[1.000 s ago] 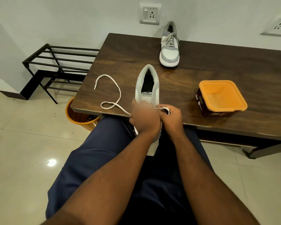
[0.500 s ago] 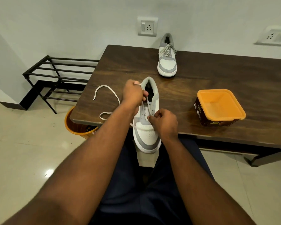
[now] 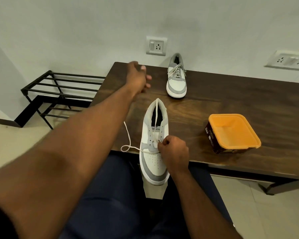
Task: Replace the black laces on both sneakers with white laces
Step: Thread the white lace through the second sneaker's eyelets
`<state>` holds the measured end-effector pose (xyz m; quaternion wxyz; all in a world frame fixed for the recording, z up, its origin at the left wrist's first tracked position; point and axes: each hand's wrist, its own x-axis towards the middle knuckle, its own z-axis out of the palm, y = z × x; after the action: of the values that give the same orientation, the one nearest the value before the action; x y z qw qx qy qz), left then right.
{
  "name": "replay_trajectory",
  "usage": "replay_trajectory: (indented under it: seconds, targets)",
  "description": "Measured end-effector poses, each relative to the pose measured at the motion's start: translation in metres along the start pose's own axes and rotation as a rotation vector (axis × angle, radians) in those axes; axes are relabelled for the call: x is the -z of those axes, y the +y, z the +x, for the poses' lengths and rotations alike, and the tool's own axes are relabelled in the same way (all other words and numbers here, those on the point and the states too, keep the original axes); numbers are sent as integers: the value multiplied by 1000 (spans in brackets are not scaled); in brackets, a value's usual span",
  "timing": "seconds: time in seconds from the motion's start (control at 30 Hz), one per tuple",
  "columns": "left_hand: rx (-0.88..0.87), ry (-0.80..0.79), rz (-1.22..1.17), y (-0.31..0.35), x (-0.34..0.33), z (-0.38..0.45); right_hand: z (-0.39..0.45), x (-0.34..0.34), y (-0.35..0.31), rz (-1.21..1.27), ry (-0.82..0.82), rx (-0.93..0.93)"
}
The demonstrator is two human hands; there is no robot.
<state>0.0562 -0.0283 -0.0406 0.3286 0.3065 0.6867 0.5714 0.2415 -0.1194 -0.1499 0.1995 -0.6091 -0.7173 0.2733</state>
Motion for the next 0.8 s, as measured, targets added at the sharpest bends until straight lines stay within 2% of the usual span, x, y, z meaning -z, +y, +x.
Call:
replay_trajectory:
  seconds: [0.1, 0.23, 0.3, 0.37, 0.47, 0.53, 0.67, 0.8]
  targets:
    - [-142, -96, 412, -46, -5, -33, -2, -1, 3, -1, 19, 39]
    - [-201, -230, 1130, -84, -5, -88, -4, -4, 5, 4, 60, 81]
    - [-189, -242, 1279, -91, -9, -101, -5, -5, 7, 24, 80, 86]
    - [-149, -237, 1317, -95, -16, -100, -7, -7, 9, 49, 91, 90]
    - [-44, -244, 1213, -95, -27, -97, -7, -7, 10, 51, 95, 94]
    - [23, -201, 1031, -94, -32, -99, -7, -7, 11, 61, 104, 90]
    - [114, 37, 403, -80, -30, -74, -9, -7, 10, 79, 110, 93]
    - [40, 213, 72, -39, -29, -16, -9, -6, 8, 40, 96, 52]
